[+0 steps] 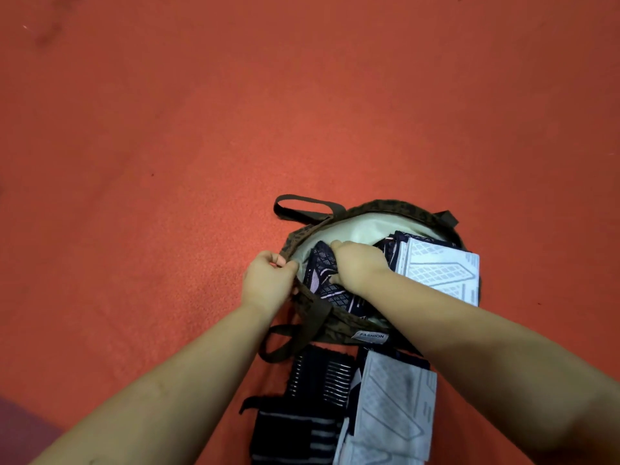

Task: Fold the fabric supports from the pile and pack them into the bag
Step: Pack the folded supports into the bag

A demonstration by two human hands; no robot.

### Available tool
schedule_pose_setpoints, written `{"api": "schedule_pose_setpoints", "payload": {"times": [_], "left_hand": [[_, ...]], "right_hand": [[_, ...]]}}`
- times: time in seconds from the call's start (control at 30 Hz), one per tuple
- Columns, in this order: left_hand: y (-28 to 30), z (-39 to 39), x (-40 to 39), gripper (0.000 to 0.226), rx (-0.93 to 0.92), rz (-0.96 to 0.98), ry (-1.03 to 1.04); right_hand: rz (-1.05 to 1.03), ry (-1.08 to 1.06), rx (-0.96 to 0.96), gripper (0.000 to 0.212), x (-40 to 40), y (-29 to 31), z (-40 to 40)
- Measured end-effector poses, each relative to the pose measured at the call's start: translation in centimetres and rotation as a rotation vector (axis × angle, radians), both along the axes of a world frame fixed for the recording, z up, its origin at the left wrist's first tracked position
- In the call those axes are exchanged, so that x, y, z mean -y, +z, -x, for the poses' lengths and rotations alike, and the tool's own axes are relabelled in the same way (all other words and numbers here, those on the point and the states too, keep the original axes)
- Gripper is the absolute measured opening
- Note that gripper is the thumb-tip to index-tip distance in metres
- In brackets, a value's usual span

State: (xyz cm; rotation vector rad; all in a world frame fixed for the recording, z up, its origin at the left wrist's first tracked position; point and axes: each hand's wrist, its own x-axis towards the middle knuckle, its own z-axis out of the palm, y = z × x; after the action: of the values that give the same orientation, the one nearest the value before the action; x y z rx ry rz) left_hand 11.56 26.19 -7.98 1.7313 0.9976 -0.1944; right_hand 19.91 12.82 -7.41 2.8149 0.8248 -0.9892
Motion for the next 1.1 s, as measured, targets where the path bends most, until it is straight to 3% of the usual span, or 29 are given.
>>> {"api": "schedule_pose_setpoints", "payload": {"times": [0.1, 0.2, 0.3, 0.4, 0.47, 0.57, 0.67, 0.73, 0.83, 0.9, 1.0, 1.1], "left_hand": [[-0.4, -0.1, 0.0, 0.023, 0.037, 0.044, -0.02], [-0.6, 0.0, 0.1, 0.022, 0.059, 0.079, -0.016], [-0.9, 0.1, 0.1, 0.02, 0.049, 0.088, -0.023], [-0.8, 0.1, 0.1, 0.021, 0.048, 0.078, -0.038], [-0.8, 0.0, 0.0, 0.021, 0.065, 0.095, -0.047], [-0.5, 0.2, -0.2, 0.023, 0.099, 0.119, -0.067], [-0.1, 0.2, -0.2, 0.02, 0.077, 0.02, -0.103], [0.1, -0.6, -0.5, 0.016, 0.043, -0.116, -0.122], [-0.1, -3.8, -1.2, 0.038, -0.059, -0.118, -0.144], [-0.3, -6.5, -1.2, 0.048, -0.174, -0.12, -0.268], [-0.6, -9.2, -0.6, 0.024, -0.271, -0.216, -0.529], [-1.5, -9.7, -0.7, 0.016, -0.323, -0.298, -0.629]], "right_hand": [[-0.105, -0.063, 0.186, 0.046, 0.7, 0.9, 0.6], [-0.262, -0.146, 0.253, 0.036, 1.0, 2.1, 1.6], [-0.142, -0.055, 0.186, 0.039, 0.8, 1.8, 2.8], [0.017, -0.021, 0.078, 0.067, 0.5, 0.1, 2.6], [0.043, 0.009, -0.027, 0.08, 0.5, -0.8, 1.7], [0.015, 0.072, -0.173, 0.083, 0.5, -1.6, 0.8], [-0.016, 0.059, -0.228, 0.08, 0.6, -2.1, 0.8], [-0.054, 0.044, -0.158, 0.072, 0.5, -2.3, 1.1], [-0.226, -0.18, 0.03, 0.056, 0.6, -2.7, 1.6], [-0.214, -0.307, 0.079, 0.047, 0.6, -3.1, 1.2], [-0.074, -0.406, 0.008, 0.041, 0.1, -3.4, -0.1], [-0.047, -0.389, -0.054, 0.04, -0.5, -4.1, -0.5]]}}
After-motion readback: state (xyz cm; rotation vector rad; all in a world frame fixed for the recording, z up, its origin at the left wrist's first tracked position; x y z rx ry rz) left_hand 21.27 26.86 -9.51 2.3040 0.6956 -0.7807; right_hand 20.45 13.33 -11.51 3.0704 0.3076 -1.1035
